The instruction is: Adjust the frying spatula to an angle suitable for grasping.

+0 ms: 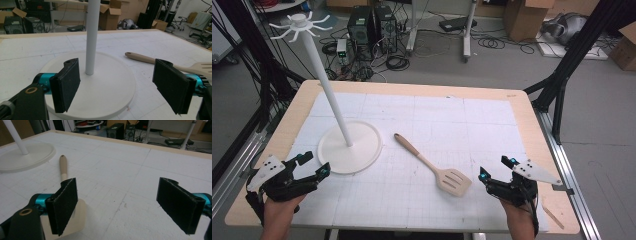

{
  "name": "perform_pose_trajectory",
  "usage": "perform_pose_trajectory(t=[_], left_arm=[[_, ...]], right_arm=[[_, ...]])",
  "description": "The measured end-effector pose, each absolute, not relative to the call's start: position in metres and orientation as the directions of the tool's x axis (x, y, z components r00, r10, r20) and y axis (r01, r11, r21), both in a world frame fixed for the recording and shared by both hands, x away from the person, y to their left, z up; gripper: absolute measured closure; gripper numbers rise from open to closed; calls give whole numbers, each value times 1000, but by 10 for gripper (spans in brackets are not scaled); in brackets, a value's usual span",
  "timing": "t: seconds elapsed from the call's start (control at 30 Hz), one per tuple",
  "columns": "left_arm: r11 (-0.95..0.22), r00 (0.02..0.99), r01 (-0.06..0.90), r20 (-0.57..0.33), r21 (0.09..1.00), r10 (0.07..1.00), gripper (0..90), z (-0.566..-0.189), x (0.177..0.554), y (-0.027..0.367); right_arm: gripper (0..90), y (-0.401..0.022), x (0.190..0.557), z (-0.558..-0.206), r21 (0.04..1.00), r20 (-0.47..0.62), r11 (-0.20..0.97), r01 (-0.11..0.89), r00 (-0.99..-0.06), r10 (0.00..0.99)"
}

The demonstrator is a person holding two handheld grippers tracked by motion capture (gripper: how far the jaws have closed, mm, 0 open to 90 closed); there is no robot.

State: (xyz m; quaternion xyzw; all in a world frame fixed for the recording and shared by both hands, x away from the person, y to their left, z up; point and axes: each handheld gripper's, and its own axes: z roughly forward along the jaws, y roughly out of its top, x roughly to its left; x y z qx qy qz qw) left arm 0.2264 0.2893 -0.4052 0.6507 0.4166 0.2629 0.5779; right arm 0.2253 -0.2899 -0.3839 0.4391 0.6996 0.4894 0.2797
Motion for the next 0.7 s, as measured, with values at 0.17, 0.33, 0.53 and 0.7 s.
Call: perform_pose_trajectory(t=[0.17, 0.33, 0.53, 0.7], left_arm=[[7, 531, 240, -137, 971, 836, 224, -406, 227, 289], [0, 541, 244, -136, 970, 830, 224, -406, 227, 288], [6, 532, 245, -140, 969, 835, 224, -407, 224, 292], [26, 528, 250, -158, 968, 834, 225, -409, 228, 296]], right_arm=[[158, -278, 227, -379, 928, 40, 145, 343, -479, 877], [157, -263, 235, -373, 926, 44, 156, 345, -507, 861], [158, -242, 245, -372, 916, 40, 190, 354, -552, 833], [158, -218, 259, -375, 905, 28, 221, 363, -570, 821]])
